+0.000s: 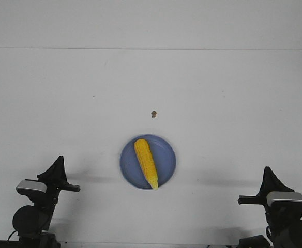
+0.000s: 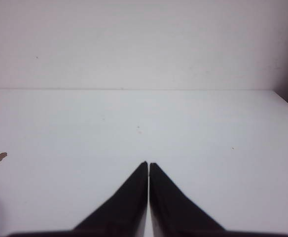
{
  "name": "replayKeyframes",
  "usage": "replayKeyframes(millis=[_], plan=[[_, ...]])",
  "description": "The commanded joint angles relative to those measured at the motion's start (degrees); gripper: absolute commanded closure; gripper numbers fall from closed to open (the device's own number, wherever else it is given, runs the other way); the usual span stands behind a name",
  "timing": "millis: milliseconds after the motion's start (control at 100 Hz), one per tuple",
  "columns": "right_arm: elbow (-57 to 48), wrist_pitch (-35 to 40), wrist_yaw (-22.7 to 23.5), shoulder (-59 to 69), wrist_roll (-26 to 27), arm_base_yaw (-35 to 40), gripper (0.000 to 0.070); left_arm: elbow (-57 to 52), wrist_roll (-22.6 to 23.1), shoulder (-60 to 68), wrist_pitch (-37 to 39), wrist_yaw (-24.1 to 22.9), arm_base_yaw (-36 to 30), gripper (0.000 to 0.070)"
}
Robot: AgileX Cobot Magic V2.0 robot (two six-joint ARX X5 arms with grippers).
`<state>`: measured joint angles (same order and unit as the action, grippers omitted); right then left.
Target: Place corn on plate with both arms
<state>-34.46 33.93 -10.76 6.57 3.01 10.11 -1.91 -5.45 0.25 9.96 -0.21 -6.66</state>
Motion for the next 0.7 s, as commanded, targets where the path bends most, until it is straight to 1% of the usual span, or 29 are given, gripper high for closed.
replayKeyframes(millis=[0, 70, 170, 230, 280, 340, 410, 570, 690], plan=[[-0.5, -0.87, -0.28, -0.13, -0.26, 0.04, 0.069, 1.11, 0.0, -0.07, 0.66, -0.24, 0.0, 0.0687], [-0.5, -0.92, -0.22, -0.15, -0.44, -0.09, 0.069, 1.11, 0.0, -0.07, 0.66, -0.24, -0.02, 0.0687], [-0.33, -1.86, -0.22, -0.15, -2.23, -0.09, 0.069, 1.11, 0.0, -0.07, 0.66, -0.24, 0.0, 0.0687], [0.48, -3.41, -0.15, -0.17, -4.24, -0.26, 0.069, 1.11, 0.0, -0.07, 0.66, -0.24, 0.0, 0.0687], [1.88, -5.42, 0.9, -0.24, -6.29, -0.76, 0.069, 1.11, -0.02, -0.07, 0.66, -0.24, -0.02, 0.0687], [3.67, -7.45, 2.6, -0.66, -7.41, -1.62, 0.069, 1.11, 0.0, -0.07, 0.66, -0.24, 0.0, 0.0687], [6.16, -9.86, 5.01, -1.62, -7.39, -2.95, 0.069, 1.11, -0.02, -0.07, 0.66, -0.24, -0.02, 0.0687], [12.92, -16.74, 7.54, -5.64, -5.95, -6.99, 0.069, 1.11, -0.02, -0.07, 0.66, -0.24, 0.0, 0.0687], [16.92, -20.85, 7.87, -6.47, -3.89, -9.38, 0.069, 1.11, 0.0, -0.07, 0.66, -0.24, -0.02, 0.0687]])
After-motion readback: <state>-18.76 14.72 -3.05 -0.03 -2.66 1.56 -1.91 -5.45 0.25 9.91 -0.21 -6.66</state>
